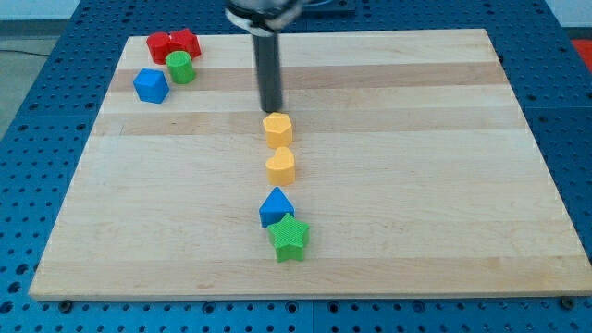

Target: Slide the blue cube top left of the yellow hexagon

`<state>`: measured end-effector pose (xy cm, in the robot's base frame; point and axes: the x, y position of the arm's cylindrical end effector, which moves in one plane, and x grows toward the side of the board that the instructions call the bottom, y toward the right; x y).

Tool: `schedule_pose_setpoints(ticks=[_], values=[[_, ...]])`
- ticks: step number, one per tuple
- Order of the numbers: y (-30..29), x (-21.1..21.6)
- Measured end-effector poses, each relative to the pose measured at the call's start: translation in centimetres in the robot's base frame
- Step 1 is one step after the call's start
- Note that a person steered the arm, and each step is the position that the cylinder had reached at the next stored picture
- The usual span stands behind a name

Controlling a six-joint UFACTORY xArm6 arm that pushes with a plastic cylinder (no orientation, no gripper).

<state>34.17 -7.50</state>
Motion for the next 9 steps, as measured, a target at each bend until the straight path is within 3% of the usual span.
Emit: schedule_pose_setpoints(ticks=[1, 2, 3, 4, 8, 9], values=[[-4.8, -0.2], [-8.8, 2.7], [-17.7, 3.3], [-22.9, 0.7], [-17.3, -3.2], [-13.4, -3.1]])
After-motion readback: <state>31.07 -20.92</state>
